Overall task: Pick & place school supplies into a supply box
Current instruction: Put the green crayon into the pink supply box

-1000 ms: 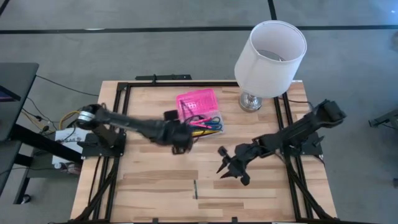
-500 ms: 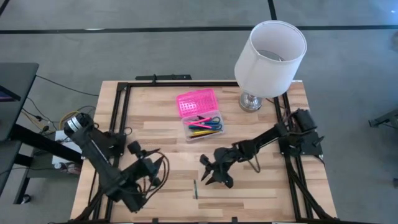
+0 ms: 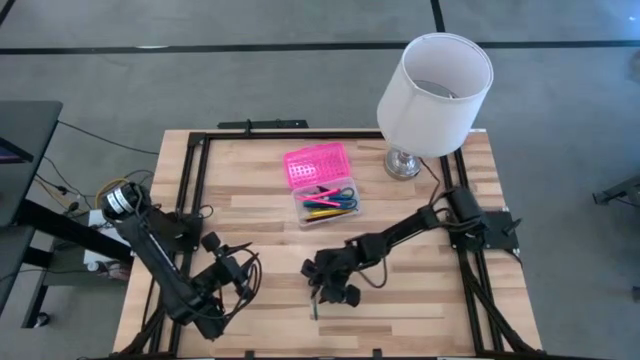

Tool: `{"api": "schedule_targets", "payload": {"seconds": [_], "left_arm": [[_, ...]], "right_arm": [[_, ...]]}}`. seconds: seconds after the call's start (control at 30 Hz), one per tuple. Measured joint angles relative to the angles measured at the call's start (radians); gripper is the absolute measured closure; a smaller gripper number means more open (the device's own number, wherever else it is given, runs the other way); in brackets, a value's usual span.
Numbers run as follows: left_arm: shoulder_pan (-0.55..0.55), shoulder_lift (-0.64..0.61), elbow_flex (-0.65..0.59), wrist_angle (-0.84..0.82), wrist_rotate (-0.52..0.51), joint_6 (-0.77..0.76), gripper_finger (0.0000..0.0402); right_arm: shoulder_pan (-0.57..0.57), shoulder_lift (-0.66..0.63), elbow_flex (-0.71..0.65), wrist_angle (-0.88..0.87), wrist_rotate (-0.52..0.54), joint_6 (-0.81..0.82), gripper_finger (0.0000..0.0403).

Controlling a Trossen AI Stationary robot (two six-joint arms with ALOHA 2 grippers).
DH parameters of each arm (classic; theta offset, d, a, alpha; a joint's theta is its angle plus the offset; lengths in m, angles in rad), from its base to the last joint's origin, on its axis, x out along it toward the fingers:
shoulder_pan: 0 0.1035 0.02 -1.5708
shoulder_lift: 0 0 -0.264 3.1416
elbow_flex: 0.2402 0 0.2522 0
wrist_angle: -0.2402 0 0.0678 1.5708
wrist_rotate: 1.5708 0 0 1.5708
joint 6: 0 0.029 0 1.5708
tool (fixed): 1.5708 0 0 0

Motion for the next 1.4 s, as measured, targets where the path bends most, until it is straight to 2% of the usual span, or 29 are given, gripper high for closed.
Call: {"api": "schedule_targets", "payload": {"seconds": [0.27, 0.57, 1.03, 1.27, 1.4], "left_arm": [[-0.015, 0.000, -0.049, 0.026, 0.003, -0.037, 0.0258], [-0.041, 0.000, -0.055, 0.034, 0.000, -0.059, 0.0258], [-0.042, 0.000, -0.055, 0.053, -0.002, -0.059, 0.0258], [-0.042, 0.000, -0.055, 0.061, -0.008, -0.058, 0.0258], [-0.042, 0.000, -0.055, 0.061, -0.029, -0.052, 0.0258]], "right_arm": [[0.000, 0.094, 0.158, -0.208, 0.036, -0.053, 0.0289], [-0.010, 0.094, 0.220, -0.369, 0.075, -0.065, 0.0300], [-0.021, 0.093, 0.230, -0.423, 0.079, 0.046, 0.0394], [-0.023, 0.086, 0.235, -0.513, 0.209, 0.156, 0.0391], [-0.032, 0.073, 0.235, -0.644, 0.246, 0.258, 0.0399]]}}
